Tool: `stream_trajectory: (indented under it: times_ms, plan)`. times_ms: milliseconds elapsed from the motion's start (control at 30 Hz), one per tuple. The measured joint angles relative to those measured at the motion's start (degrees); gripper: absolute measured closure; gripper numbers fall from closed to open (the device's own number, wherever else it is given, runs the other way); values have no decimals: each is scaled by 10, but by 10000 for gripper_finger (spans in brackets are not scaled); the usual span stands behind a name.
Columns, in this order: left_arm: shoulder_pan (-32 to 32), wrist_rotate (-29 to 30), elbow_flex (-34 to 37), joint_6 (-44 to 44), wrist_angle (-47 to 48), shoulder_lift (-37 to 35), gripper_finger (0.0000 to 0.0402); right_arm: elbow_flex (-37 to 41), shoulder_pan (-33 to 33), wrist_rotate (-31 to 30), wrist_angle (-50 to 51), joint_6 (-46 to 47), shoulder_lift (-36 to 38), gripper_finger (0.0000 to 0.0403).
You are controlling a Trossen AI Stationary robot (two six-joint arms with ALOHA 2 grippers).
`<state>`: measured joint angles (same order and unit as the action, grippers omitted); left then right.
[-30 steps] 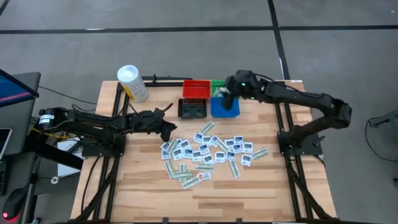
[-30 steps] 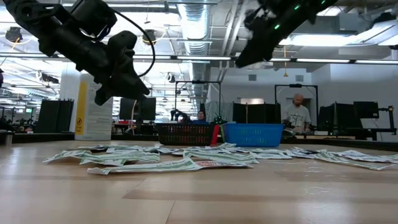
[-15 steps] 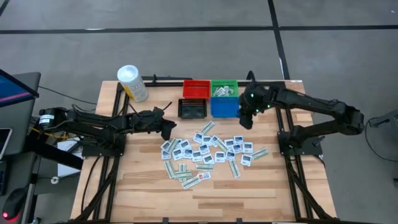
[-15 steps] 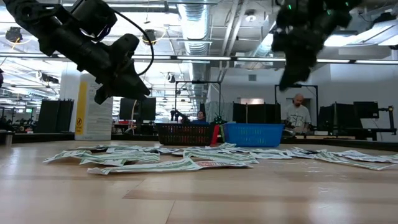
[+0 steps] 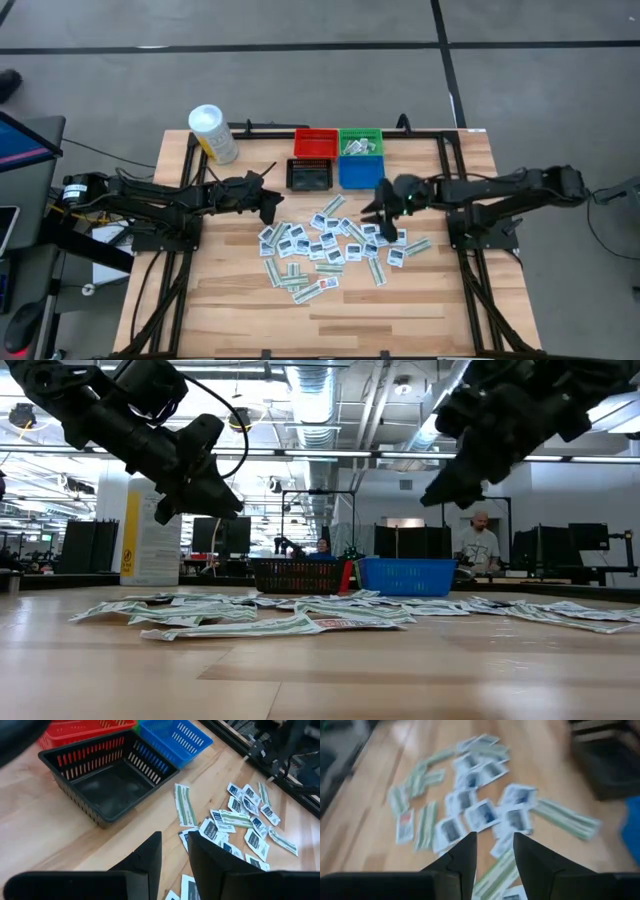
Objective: Pick & Place First Aid Supplies
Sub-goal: Put the ointment pack into the green basket
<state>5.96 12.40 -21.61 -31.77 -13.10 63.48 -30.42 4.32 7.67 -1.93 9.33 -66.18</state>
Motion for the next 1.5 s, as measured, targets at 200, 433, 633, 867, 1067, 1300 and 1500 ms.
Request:
stream_trajectory:
  times_ms: [200, 433, 633, 867, 1067, 1300, 1500]
  plan:
    - [-2, -12, 2, 2, 0, 0, 307, 0, -66, -2, -54, -75, -88, 281]
    - [-2, -74, 35, 1, -10, -2, 307, -33, -138, -19, -152, -48, -204, 292]
    - [-2, -124, 58, 17, -17, -15, 307, -113, -186, -46, -148, -5, -301, 310]
    - [-2, -181, 90, 11, -18, -47, 307, -207, -227, -47, -92, 10, -376, 332]
    - [-38, -150, 90, -32, -61, -63, 307, -228, -239, -32, -36, -19, -385, 338]
    - [-138, -68, 90, -75, -138, -63, 307, -229, -267, -52, -8, -20, -359, 338]
    - [-235, 39, 90, -121, -141, -63, 307, -229, -315, -100, 35, -19, -352, 338]
